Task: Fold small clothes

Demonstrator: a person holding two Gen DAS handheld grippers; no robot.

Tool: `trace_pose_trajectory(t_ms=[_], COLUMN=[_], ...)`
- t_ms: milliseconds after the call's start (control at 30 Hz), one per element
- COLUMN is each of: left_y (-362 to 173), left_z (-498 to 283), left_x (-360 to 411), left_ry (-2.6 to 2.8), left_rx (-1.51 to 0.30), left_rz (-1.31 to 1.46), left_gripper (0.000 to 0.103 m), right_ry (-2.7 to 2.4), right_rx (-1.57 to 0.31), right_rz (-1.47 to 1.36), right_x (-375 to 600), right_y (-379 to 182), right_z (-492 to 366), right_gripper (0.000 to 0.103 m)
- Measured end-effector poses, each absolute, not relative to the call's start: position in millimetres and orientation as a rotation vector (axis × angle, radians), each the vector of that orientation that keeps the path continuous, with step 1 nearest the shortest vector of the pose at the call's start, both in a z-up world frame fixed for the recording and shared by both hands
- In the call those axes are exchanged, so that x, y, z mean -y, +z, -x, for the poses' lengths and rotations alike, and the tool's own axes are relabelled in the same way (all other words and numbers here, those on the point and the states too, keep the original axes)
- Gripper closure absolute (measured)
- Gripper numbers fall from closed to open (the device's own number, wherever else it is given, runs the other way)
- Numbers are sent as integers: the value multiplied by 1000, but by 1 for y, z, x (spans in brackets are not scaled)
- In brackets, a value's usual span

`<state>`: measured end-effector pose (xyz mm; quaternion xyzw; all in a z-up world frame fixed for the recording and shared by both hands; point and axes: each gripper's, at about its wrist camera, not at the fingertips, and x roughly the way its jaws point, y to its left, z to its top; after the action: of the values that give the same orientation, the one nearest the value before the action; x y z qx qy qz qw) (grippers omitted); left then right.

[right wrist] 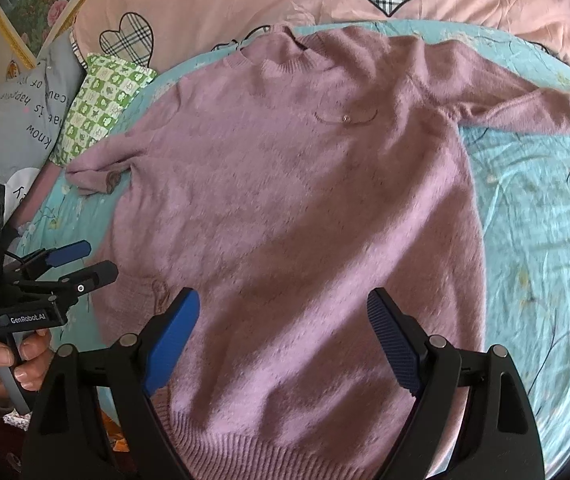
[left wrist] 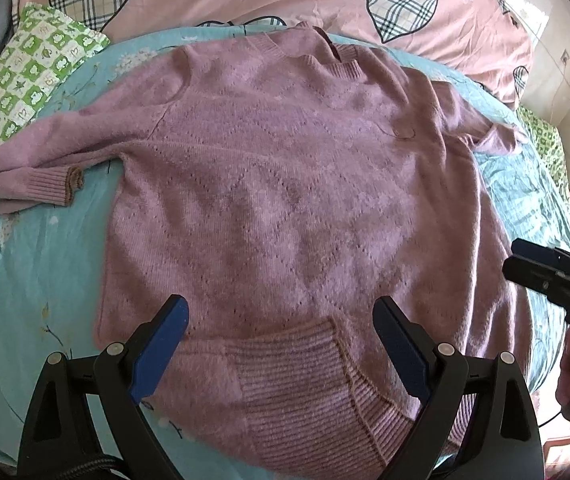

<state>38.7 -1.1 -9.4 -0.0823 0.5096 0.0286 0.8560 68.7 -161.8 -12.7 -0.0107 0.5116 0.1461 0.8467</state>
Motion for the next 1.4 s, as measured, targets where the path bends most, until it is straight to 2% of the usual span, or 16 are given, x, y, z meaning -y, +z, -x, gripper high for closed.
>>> trace_pose_trajectory(t_ms=[400, 700, 900, 1000, 1267, 1400], left_y=[-5, -5, -11, -18, -31, -38], left_z=[-81, -126, -163, -182, -213, -226], left_x=[-21, -38, -43, -42, -38, -41], left_ry=[123, 176, 198, 209, 243, 265], left_rx=[-1031, -1030, -1040, -1057, -1073, -1081], left_rz=[212, 217, 234, 255, 269, 275], left_gripper=[9, 9, 9, 9, 9, 9], right_ry=[257, 38, -180, -285, -432, -514], right_rx=[-1020, -963, -880, -858, -882, -970], right_rz=[32, -88, -284, -331, -382, -348], right_x=[195, 302, 416, 462, 527, 547], right_y=[6, 28, 55, 63, 53, 29], right_z=[-125, -179, -226, -255, -334, -364], right_gripper=[18, 19, 34, 46, 48, 48])
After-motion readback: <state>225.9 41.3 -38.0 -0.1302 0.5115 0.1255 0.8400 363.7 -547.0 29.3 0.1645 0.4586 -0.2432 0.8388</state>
